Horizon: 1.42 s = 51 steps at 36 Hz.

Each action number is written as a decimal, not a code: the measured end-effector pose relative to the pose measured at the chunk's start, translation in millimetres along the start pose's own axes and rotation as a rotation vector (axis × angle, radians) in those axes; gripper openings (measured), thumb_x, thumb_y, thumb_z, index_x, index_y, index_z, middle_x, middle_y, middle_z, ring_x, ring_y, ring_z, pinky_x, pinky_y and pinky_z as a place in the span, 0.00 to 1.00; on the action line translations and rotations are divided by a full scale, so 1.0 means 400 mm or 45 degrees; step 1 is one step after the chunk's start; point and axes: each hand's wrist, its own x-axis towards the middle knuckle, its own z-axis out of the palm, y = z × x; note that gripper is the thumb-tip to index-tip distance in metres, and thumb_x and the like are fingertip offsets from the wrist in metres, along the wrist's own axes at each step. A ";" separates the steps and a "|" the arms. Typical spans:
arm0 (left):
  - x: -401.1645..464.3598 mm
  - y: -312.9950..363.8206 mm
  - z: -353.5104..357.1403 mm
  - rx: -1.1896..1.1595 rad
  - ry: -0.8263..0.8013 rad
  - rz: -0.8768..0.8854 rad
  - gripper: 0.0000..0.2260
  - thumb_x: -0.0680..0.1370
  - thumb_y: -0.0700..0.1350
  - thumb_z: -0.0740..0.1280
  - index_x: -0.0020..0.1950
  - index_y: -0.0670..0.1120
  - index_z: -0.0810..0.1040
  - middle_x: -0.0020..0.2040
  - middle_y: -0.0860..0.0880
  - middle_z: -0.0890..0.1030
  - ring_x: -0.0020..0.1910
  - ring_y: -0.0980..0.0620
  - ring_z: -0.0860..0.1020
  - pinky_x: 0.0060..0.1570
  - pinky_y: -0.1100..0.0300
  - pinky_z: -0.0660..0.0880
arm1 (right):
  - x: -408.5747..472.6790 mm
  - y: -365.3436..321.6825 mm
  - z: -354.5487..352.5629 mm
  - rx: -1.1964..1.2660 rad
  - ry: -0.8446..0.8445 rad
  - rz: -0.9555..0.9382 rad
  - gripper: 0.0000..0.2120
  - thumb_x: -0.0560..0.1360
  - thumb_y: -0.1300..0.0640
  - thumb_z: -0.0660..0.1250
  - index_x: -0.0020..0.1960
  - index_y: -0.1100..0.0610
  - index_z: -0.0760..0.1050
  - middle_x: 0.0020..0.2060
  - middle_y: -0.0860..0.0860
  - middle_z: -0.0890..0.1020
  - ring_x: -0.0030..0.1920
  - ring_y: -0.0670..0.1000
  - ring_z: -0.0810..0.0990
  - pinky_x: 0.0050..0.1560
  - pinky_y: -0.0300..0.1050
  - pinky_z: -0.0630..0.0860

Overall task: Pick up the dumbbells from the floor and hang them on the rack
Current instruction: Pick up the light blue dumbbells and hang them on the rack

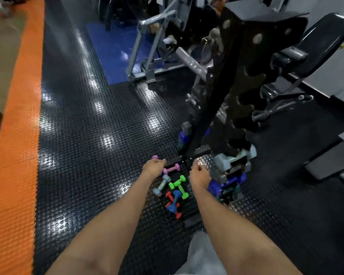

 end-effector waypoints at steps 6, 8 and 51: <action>0.053 -0.033 -0.105 0.088 -0.088 -0.001 0.19 0.80 0.55 0.62 0.60 0.42 0.81 0.60 0.42 0.83 0.64 0.44 0.78 0.67 0.53 0.71 | -0.075 0.008 0.099 0.082 0.006 0.190 0.17 0.81 0.46 0.63 0.57 0.59 0.78 0.55 0.59 0.82 0.56 0.60 0.79 0.45 0.44 0.65; 0.081 -0.026 -0.120 0.130 -0.091 0.024 0.19 0.80 0.55 0.62 0.59 0.42 0.81 0.58 0.42 0.83 0.62 0.44 0.79 0.67 0.53 0.72 | -0.070 0.003 0.125 0.176 0.054 0.262 0.15 0.80 0.49 0.64 0.57 0.60 0.78 0.55 0.60 0.82 0.55 0.60 0.80 0.46 0.45 0.69; 0.784 0.336 -0.251 1.338 -1.008 0.828 0.14 0.80 0.52 0.65 0.57 0.44 0.82 0.63 0.43 0.81 0.63 0.44 0.77 0.62 0.59 0.71 | 0.092 -0.344 0.640 1.021 1.133 1.032 0.12 0.80 0.56 0.62 0.59 0.59 0.77 0.60 0.59 0.81 0.62 0.60 0.77 0.60 0.46 0.72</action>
